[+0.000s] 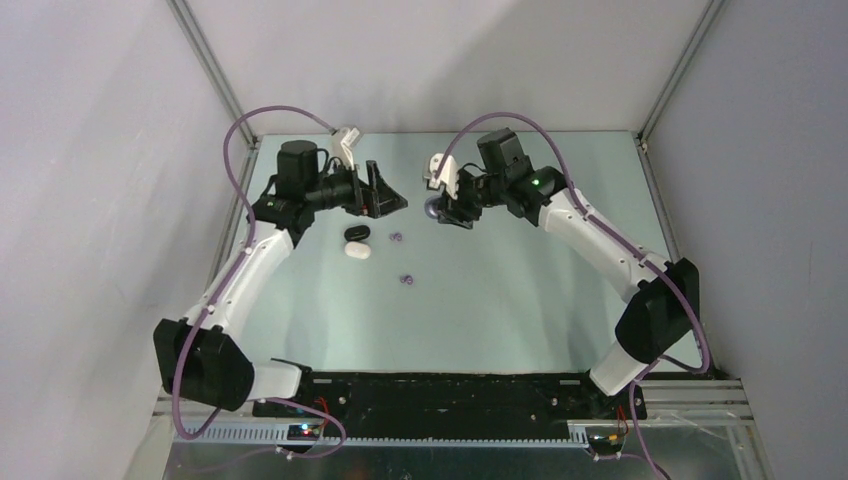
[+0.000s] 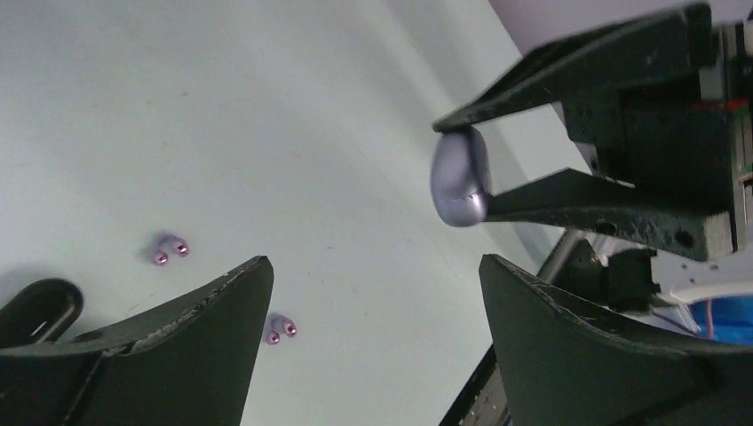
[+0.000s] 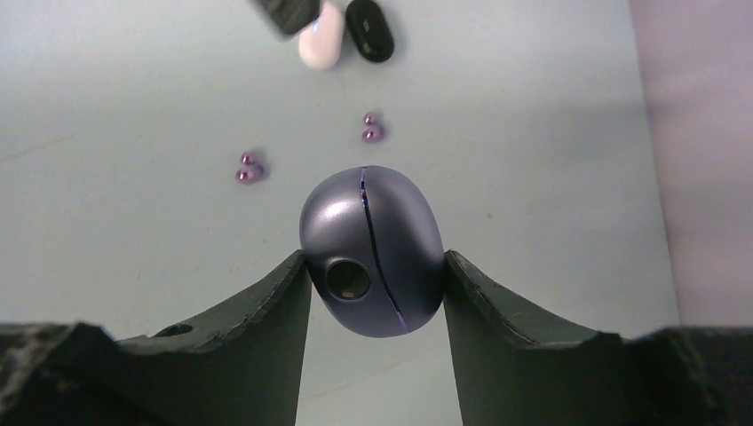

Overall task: Insert the wireless bluetooth earbuds into the charging case
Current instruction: Pass from the right arm to the left

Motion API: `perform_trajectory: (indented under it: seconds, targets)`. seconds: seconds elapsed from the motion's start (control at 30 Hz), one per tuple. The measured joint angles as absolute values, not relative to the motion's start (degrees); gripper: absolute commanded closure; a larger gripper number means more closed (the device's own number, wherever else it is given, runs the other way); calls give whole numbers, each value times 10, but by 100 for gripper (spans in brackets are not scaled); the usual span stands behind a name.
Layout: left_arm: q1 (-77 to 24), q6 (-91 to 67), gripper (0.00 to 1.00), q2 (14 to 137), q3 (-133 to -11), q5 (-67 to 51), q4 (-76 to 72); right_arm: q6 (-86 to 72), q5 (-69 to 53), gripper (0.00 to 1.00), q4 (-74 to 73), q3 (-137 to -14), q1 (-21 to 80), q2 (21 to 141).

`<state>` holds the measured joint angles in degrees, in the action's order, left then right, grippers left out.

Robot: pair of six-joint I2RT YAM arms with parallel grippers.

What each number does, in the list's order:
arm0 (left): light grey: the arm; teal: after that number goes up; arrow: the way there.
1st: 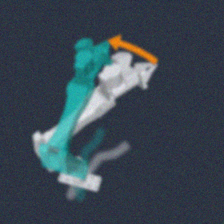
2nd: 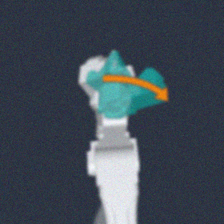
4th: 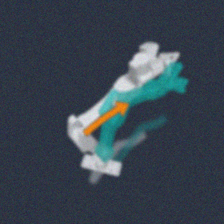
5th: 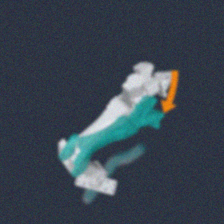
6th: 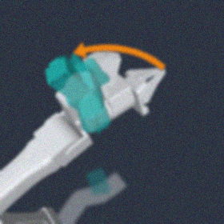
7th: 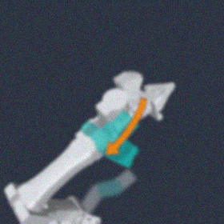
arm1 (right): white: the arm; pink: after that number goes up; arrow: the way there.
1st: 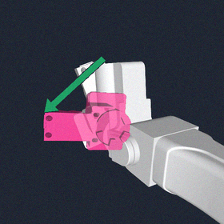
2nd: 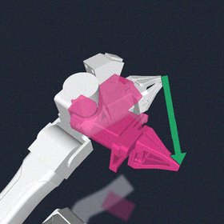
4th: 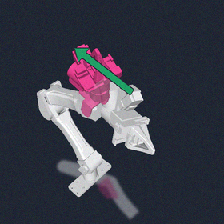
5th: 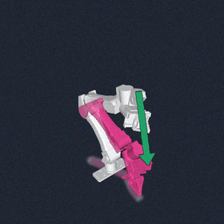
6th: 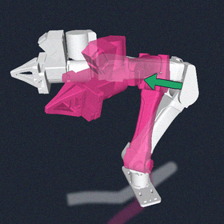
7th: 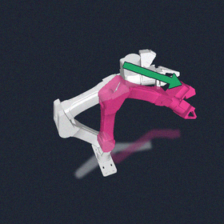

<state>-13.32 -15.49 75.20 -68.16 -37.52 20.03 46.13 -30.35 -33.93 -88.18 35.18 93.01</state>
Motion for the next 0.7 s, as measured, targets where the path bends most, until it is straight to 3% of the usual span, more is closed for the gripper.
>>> perform_trajectory:
  seconds: [0.27, 0.57, 0.7]
  targets:
    - [-129, -167, 22, 784, -669, -503, 128, 413, -287, 68, -258, -885, 374, 938]
    - [-132, -200, 39, 829, -671, -564, 72, 392, -276, 67, -188, -877, 397, 940]
    - [-132, -210, 55, 840, -673, -575, 64, 383, -267, 67, -175, -868, 399, 940]
